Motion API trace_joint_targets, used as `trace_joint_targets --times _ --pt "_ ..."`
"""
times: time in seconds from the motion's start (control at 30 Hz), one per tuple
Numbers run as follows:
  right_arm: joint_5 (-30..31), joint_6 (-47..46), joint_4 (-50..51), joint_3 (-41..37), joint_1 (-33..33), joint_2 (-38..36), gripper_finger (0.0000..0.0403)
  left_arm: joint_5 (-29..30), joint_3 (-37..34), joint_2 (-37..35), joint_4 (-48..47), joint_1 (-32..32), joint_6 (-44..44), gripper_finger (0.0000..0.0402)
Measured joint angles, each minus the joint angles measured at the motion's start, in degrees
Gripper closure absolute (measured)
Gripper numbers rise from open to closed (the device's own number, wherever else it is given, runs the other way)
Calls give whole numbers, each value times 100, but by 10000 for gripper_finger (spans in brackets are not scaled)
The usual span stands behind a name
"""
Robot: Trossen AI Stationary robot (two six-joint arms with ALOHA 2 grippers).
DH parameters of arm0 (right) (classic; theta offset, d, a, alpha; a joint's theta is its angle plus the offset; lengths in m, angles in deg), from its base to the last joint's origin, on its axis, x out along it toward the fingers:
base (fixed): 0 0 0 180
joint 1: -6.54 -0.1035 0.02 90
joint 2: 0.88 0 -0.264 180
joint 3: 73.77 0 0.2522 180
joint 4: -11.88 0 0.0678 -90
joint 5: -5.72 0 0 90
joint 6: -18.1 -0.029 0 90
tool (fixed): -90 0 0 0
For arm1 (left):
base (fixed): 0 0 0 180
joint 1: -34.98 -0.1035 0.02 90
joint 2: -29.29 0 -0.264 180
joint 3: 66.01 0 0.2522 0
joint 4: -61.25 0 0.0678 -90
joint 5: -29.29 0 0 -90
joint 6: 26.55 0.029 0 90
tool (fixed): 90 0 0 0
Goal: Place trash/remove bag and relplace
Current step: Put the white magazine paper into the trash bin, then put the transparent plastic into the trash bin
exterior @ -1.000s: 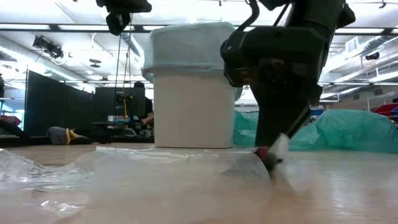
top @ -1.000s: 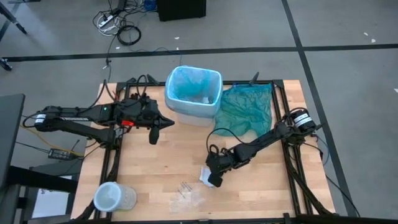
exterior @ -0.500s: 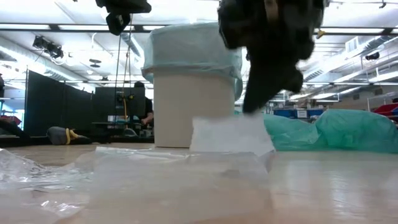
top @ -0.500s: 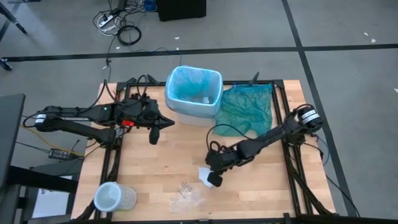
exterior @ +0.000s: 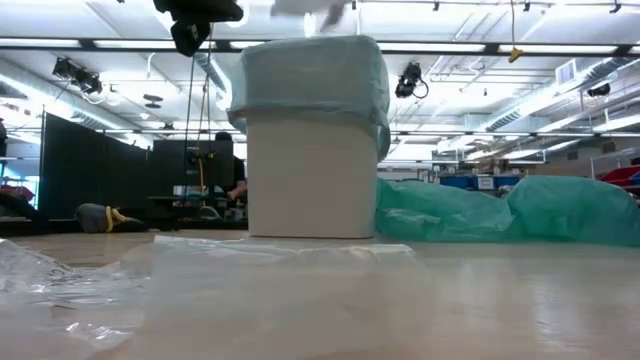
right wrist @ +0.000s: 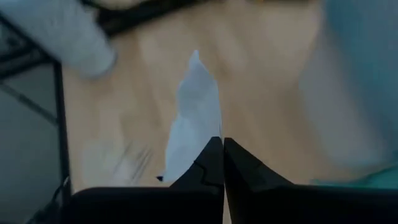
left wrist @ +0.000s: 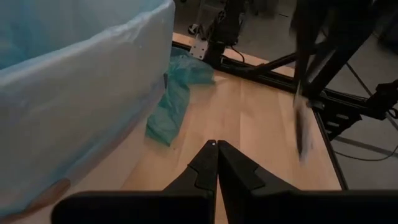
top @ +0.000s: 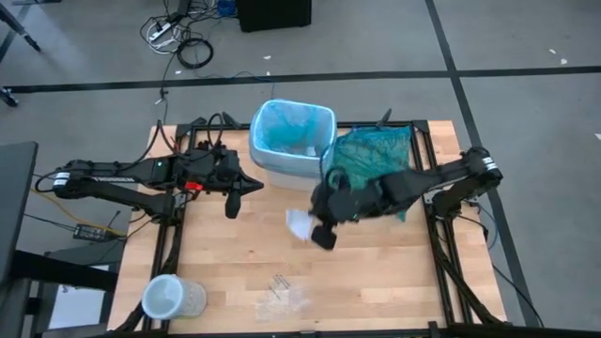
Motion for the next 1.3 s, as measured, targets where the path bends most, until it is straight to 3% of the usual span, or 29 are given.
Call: trace_joint_targets --times 0.17,0.3,0.5,0.7,0.83,1.0,1.2,1.3 --pt "606 969 600 1231 364 -73 403 0 1 0 -4 -1 0 381" --pt "677 1557 730 1910 889 -81 403 0 1 0 -8 0 0 381" --pt "662 2277 770 2143 1861 -73 403 2 1 0 -5 0 -2 381" --pt "574 2430 1200 2139 2747 126 403 2 1 0 -5 0 -28 381" --pt "24 2586 1316 2141 3067 219 395 2 1 0 -6 0 -35 381" --pt "-634 2621 1292 2141 3187 231 354 -97 1 0 -13 -2 -8 381" --pt "-1058 2645 1350 2139 3067 151 268 -1328 1 130 380 221 -17 376" --pt "-1428 2600 1459 2141 2938 101 234 -1497 1 363 401 632 -17 375"
